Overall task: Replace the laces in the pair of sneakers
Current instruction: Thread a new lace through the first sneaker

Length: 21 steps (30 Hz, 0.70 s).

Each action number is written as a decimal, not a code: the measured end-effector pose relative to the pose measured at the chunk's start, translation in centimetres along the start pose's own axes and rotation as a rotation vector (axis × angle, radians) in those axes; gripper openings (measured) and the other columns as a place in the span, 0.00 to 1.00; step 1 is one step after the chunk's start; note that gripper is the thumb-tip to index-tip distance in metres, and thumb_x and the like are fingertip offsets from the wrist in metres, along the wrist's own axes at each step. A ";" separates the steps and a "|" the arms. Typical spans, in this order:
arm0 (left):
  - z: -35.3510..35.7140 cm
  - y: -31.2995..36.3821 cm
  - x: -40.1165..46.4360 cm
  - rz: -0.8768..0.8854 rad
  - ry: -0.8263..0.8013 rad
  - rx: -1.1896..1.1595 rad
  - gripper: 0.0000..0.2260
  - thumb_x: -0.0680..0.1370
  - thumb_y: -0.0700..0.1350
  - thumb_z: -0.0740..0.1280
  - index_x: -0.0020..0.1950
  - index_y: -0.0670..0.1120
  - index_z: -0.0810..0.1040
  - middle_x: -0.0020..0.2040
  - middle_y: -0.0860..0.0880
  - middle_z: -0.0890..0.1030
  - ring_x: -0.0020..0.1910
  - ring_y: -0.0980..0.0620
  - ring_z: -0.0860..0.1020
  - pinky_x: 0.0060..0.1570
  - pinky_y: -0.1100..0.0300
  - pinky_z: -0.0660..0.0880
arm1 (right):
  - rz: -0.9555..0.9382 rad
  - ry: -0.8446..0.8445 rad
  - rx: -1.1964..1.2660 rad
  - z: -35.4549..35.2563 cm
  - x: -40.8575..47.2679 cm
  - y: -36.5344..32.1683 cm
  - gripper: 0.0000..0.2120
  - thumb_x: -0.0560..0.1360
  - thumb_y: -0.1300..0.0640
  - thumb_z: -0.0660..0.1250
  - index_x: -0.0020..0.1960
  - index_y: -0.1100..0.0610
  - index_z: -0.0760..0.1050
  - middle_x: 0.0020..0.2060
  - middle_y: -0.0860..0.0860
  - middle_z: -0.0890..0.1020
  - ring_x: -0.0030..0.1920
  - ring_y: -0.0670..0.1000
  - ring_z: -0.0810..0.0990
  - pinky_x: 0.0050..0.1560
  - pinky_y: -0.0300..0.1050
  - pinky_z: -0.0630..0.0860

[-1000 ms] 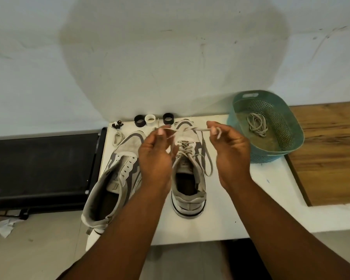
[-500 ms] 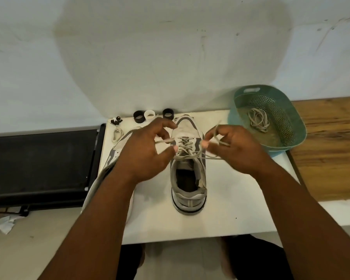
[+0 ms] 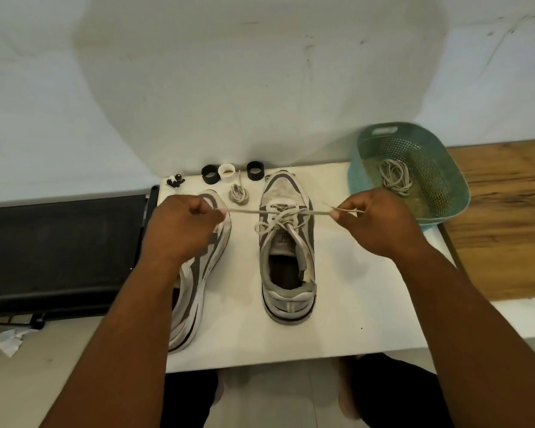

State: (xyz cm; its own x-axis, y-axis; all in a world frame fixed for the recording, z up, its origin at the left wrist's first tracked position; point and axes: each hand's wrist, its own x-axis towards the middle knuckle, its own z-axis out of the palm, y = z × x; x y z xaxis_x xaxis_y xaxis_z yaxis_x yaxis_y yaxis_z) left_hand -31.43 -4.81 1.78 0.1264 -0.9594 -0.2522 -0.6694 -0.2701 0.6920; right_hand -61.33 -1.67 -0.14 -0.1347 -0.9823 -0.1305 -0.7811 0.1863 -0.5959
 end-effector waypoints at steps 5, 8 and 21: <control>0.8 -0.6 0.3 0.015 -0.219 0.652 0.12 0.75 0.52 0.72 0.54 0.48 0.84 0.52 0.49 0.84 0.52 0.47 0.81 0.57 0.54 0.78 | 0.131 -0.273 -0.282 1.7 0.1 0.3 0.18 0.73 0.46 0.76 0.61 0.49 0.82 0.56 0.50 0.85 0.52 0.51 0.82 0.52 0.46 0.79; 1.7 -0.4 -0.1 0.294 0.026 0.649 0.29 0.69 0.52 0.68 0.70 0.48 0.75 0.69 0.45 0.76 0.71 0.41 0.71 0.72 0.50 0.63 | 0.078 -0.183 -0.280 2.0 -0.1 0.0 0.31 0.72 0.52 0.76 0.73 0.48 0.73 0.70 0.50 0.75 0.65 0.54 0.77 0.65 0.52 0.76; 6.0 -0.8 0.4 0.235 -0.182 0.110 0.07 0.81 0.46 0.70 0.56 0.55 0.84 0.46 0.56 0.85 0.42 0.59 0.81 0.44 0.62 0.76 | -0.012 0.035 0.011 3.5 -0.2 -1.0 0.08 0.77 0.46 0.72 0.45 0.49 0.84 0.36 0.43 0.84 0.38 0.43 0.81 0.39 0.40 0.76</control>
State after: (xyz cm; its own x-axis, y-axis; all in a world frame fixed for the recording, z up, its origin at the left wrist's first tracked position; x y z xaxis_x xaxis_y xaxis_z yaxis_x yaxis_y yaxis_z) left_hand -35.24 -4.52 -2.89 -0.1677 -0.9614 -0.2180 -0.7412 -0.0228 0.6708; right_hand -58.43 -1.55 -2.28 -0.1465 -0.9846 -0.0956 -0.7763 0.1743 -0.6058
